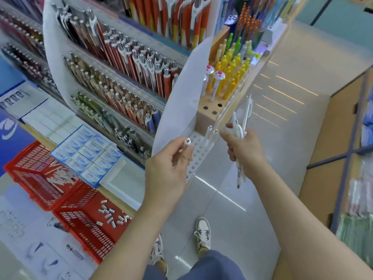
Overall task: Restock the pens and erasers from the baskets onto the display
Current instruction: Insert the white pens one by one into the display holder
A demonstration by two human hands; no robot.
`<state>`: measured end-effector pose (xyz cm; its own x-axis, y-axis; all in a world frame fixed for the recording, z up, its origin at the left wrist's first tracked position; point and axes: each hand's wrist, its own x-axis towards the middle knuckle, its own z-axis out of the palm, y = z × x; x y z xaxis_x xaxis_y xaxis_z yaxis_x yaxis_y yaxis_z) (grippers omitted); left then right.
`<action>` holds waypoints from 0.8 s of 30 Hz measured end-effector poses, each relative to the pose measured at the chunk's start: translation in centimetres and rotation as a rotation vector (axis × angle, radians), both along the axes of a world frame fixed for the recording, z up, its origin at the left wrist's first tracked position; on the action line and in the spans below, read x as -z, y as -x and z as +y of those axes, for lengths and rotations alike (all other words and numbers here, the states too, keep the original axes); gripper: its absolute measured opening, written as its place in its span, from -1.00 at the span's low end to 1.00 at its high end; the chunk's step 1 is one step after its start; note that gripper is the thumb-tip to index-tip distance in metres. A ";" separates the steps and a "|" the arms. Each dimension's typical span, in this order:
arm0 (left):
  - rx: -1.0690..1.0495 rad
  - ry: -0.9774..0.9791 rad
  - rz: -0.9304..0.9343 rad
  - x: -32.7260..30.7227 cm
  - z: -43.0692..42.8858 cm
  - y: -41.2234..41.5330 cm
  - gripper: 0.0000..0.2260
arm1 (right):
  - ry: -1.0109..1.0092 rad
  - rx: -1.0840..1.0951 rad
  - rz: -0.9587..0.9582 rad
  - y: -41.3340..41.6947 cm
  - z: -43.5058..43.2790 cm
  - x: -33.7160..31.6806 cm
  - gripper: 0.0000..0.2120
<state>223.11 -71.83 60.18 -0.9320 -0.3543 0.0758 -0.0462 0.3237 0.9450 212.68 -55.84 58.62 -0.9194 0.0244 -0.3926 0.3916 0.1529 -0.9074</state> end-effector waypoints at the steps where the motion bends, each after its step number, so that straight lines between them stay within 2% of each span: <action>1: -0.042 0.021 0.017 0.1 0.4 0.5 -0.87 | -0.002 -0.025 -0.003 0.5 -0.1 0.6 -0.82; 5: -0.202 0.095 0.010 2.0 2.1 2.5 -0.84 | 0.036 -0.150 -0.009 1.9 0.6 2.3 -0.79; 14: -0.410 0.058 -0.014 5.4 4.6 5.9 -0.92 | 0.127 -0.297 -0.049 3.6 2.7 3.0 -0.76; 21: -0.371 0.170 -0.064 5.8 5.4 7.5 -0.95 | 0.180 -0.347 -0.053 4.6 3.1 3.5 -0.80; 24: -0.327 0.344 -0.086 5.9 5.1 7.7 -0.92 | 0.189 -0.366 -0.045 4.6 3.2 3.5 -0.81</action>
<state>215.39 -66.76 54.27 -0.7840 -0.5976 0.1677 -0.2707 0.5724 0.7740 208.06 -52.65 55.09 -0.8357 -0.3776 -0.3989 0.3824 0.1214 -0.9160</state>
